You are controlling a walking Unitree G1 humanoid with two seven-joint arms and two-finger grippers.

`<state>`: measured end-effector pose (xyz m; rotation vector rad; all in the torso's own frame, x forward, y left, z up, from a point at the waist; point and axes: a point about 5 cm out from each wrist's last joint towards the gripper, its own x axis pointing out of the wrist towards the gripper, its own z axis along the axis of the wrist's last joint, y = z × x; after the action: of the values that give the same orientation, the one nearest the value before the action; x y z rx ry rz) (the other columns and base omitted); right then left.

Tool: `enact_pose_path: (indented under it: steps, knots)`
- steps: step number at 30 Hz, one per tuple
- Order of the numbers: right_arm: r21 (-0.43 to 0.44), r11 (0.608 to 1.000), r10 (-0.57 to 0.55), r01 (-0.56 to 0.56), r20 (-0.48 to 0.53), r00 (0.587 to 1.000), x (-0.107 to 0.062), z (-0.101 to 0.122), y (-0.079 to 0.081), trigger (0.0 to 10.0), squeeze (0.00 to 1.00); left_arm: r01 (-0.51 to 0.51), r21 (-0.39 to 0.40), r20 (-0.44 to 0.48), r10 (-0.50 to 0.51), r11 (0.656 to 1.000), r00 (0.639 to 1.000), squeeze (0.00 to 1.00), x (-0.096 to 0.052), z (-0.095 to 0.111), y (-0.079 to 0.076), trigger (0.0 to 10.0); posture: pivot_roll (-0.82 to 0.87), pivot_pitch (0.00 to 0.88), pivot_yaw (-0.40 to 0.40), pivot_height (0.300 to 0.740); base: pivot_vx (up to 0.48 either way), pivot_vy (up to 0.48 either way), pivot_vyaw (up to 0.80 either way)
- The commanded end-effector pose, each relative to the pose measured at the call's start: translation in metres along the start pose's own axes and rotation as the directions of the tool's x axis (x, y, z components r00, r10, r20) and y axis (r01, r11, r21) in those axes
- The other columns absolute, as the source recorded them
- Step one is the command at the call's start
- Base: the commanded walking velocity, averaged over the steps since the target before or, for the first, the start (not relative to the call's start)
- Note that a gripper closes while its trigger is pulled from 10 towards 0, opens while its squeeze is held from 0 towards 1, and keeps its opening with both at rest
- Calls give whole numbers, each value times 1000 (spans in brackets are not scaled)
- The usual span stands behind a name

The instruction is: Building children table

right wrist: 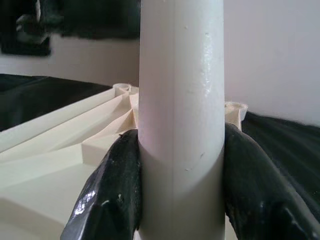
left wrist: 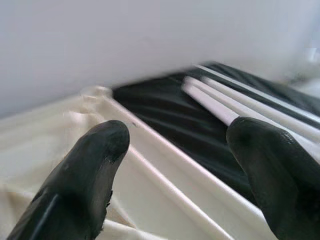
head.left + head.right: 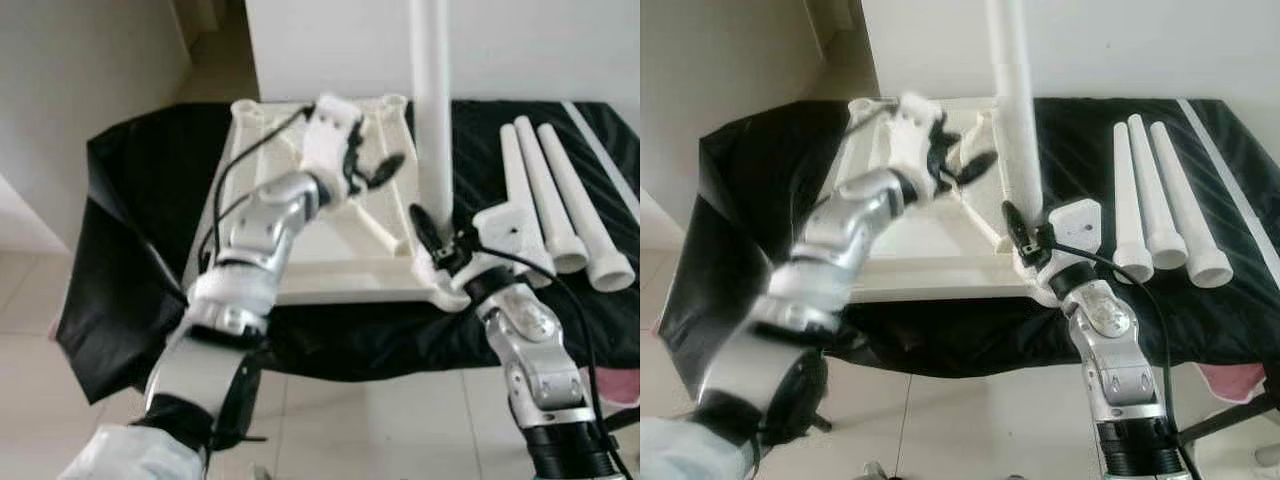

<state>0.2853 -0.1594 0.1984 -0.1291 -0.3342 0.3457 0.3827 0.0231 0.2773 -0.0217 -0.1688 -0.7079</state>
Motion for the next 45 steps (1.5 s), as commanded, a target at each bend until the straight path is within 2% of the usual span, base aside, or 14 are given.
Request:
enact_pose_path:
  steps: [1, 4, 9, 10, 11, 13, 19, 22, 24, 33, 39, 42, 43, 45]
  knots:
    - [17, 999, 32, -32, 4, 999, -1, 3, 4, 10000, 0, -20, -27, 10, 20, 999, 1000, 0, 2, 0, 1, 10000, -81, 35, 12, 740, 0, 0, 0]
    - [68, 994, 89, -87, -22, 996, -4, 0, 12, 10000, 0, 78, -125, 56, -71, 989, 996, 0, 10, 12, -11, 10000, -80, 34, 13, 740, 0, 0, 0]
    - [89, 991, 103, -100, -32, 994, -5, -1, 15, 10000, 0, 167, -169, 78, -156, 971, 985, 0, 13, 15, -22, 10000, -82, 34, 15, 740, 0, 0, 0]
    - [105, 989, 108, -102, -47, 993, -5, -2, 15, 10000, 0, 250, -198, 112, -231, 948, 966, 0, 13, 19, -34, 10000, -80, 34, 15, 740, 0, 0, 0]
    - [114, 988, 111, -104, -57, 992, -5, -3, 16, 10000, 0, 285, -211, 129, -262, 935, 956, 0, 14, 21, -38, 10000, -80, 34, 15, 740, 0, 0, 0]
    - [123, 987, 116, -107, -67, 991, -5, -4, 16, 10000, 0, 318, -214, 146, -291, 924, 945, 0, 14, 24, -43, 10000, -76, 33, 14, 740, 0, 0, 0]
    - [92, 984, 162, -153, -109, 981, -5, -7, 21, 10000, 0, 463, -177, 242, -417, 869, 876, 0, 12, 56, -81, 10000, -68, 29, 12, 740, 0, 0, 0]
    - [90, 984, 165, -156, -112, 980, -5, -7, 21, 10000, 0, 472, -176, 248, -425, 864, 871, 0, 12, 58, -84, 10000, -68, 29, 12, 740, 0, 0, 0]
    - [95, 981, 178, -167, -119, 977, -3, -8, 23, 10000, 0, 508, -145, 269, -460, 849, 846, 0, 11, 67, -96, 10000, -62, 26, 9, 740, 0, 0, 0]
    - [107, 980, 180, -167, -132, 975, 3, -9, 27, 10000, 0, 534, -113, 273, -491, 838, 827, 0, 8, 73, -111, 10000, -61, 24, 15, 740, 0, 0, 0]
    - [109, 982, 170, -156, -127, 977, 5, -8, 27, 10000, 0, 533, -108, 272, -491, 839, 828, 0, 6, 75, -113, 10000, -57, 23, 15, 740, 0, 0, 0]
    - [103, 984, 154, -143, -102, 983, 8, -3, 26, 10000, 0, 495, -108, 269, -454, 862, 849, 0, 8, 75, -108, 10000, -57, 26, 16, 740, 0, 0, 0]
    - [101, 987, 136, -128, -82, 987, 9, 1, 24, 10000, 0, 452, -126, 268, -408, 883, 873, 0, 12, 76, -99, 10000, -56, 26, 16, 740, 0, 0, 0]
    - [102, 988, 128, -120, -76, 989, 9, 3, 23, 10000, 0, 436, -135, 269, -390, 890, 881, 0, 13, 76, -95, 10000, -56, 26, 16, 740, 0, 0, 0]
